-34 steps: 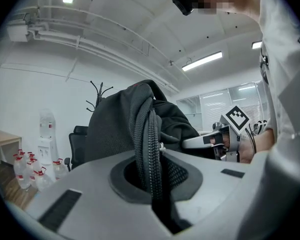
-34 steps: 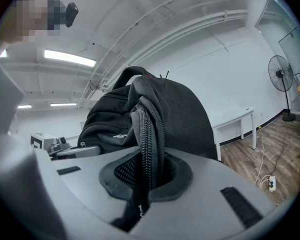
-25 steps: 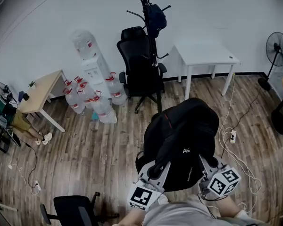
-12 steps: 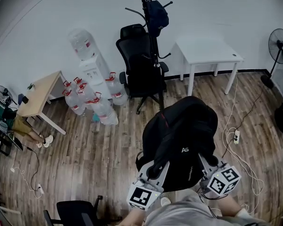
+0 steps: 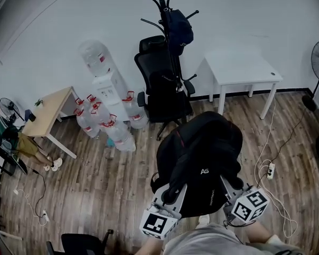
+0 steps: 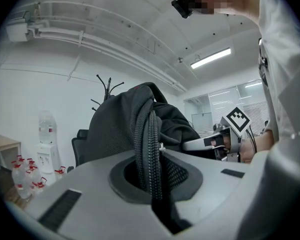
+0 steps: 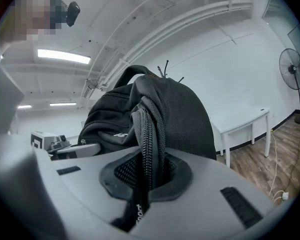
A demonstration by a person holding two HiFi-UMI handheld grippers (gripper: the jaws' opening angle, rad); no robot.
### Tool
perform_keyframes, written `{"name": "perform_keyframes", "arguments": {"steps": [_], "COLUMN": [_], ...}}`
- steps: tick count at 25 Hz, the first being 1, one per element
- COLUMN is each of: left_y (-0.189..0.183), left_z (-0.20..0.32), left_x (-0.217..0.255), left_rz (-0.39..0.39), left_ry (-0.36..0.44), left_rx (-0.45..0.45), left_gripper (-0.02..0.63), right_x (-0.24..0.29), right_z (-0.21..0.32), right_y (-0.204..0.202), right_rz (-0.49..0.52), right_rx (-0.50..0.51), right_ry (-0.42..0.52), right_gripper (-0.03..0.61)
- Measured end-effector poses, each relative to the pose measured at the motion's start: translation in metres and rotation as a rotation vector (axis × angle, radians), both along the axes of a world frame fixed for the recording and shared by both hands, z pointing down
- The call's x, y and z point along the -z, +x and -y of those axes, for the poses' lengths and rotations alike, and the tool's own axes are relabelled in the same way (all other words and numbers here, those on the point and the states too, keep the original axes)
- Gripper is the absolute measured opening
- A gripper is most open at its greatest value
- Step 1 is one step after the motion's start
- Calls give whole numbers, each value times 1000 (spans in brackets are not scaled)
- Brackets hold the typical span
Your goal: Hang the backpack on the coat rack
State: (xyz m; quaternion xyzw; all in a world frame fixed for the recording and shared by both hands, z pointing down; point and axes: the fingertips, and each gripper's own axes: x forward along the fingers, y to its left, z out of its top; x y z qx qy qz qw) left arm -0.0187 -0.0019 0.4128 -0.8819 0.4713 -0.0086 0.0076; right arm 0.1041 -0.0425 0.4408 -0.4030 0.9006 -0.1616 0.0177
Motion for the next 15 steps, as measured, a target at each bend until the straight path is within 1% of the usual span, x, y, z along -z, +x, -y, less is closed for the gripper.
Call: {"name": "perform_keyframes", "arguments": {"steps": [4, 9, 15], "left_y": [3, 10, 7], "left_z": [37, 75, 108], "left_x": [1, 3, 9], "left_rz": [23, 10, 27], "left_ry": [32, 22, 18], "left_rx": [39, 79, 84], "left_gripper": [25, 25, 25], "right_x": [8, 13, 17], "right_z": [40, 82, 115], "right_y": [6, 11, 7], "right_rz": [-12, -32, -31], "right_rx": [36, 72, 74], "right_ry": [27, 43, 36], "right_gripper": [28, 28, 29]}}
